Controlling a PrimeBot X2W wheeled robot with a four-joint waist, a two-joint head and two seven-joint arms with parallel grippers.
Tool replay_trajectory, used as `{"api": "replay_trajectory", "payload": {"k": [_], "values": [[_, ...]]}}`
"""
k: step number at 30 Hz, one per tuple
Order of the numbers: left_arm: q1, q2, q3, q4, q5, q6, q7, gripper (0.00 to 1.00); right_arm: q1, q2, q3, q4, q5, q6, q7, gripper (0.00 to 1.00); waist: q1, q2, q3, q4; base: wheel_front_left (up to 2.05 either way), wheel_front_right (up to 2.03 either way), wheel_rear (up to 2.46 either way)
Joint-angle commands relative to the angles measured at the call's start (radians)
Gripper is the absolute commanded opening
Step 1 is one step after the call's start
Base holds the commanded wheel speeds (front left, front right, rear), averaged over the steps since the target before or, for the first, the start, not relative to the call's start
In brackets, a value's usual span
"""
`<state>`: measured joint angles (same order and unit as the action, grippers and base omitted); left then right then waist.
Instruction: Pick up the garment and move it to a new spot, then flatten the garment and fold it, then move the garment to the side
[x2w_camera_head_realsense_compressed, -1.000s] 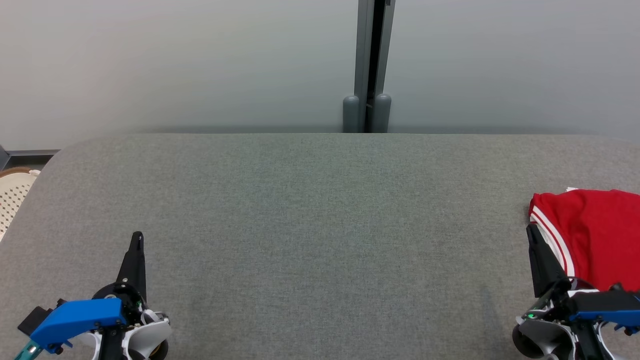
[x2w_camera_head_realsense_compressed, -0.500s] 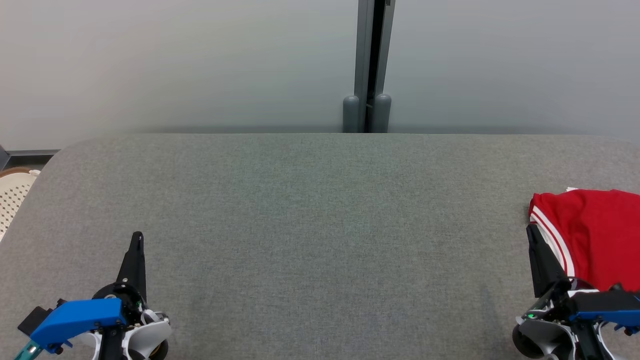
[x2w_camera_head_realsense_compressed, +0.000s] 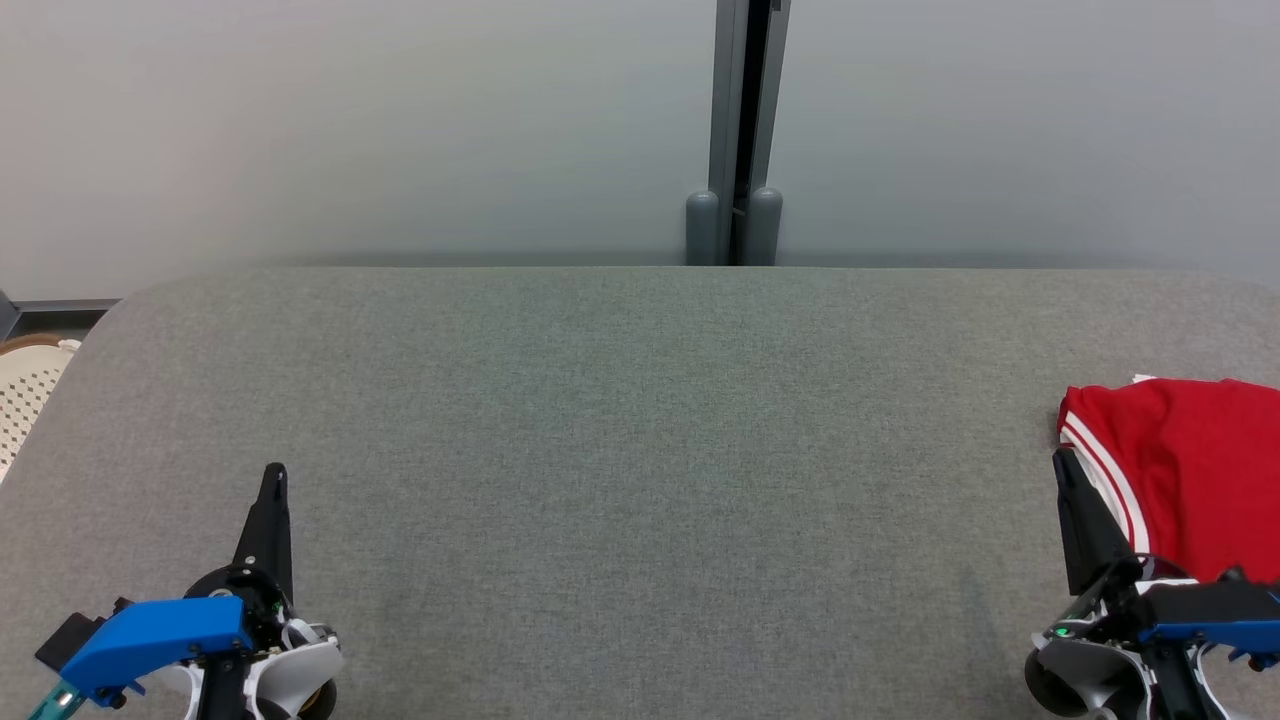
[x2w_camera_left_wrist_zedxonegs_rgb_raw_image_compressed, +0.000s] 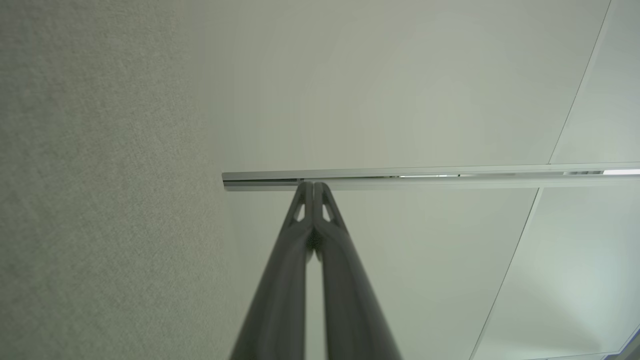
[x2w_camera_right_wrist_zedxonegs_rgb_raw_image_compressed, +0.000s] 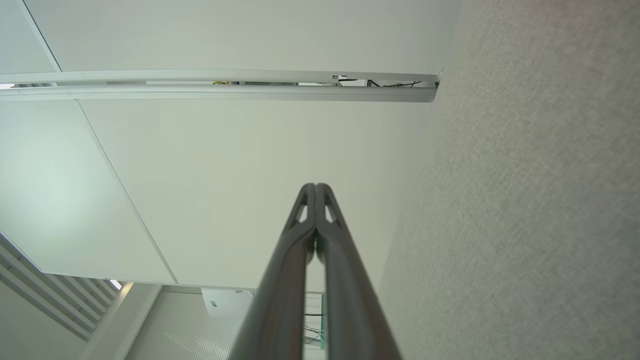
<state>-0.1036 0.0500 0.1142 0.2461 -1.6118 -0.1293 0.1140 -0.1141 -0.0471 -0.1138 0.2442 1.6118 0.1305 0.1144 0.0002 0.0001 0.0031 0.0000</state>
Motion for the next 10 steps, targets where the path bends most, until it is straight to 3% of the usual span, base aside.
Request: {"api": "replay_trajectory", "payload": {"k": [1,10], "values": [[-0.011,0.001,0.001,-0.005,-0.002,-0.002,0.003,0.00,0.011,-0.006,-0.002,-0.004,0.003,0.000,0.003,0.00,-0.0002,-0.0001,0.000,0.000,0.00,0.00,0.00],[-0.011,0.001,0.001,-0.005,-0.002,-0.002,0.003,0.00,0.012,-0.006,-0.002,-0.004,0.002,0.000,0.003,0.00,-0.0002,-0.0001,0.000,0.000,0.00,0.00,0.00]]}}
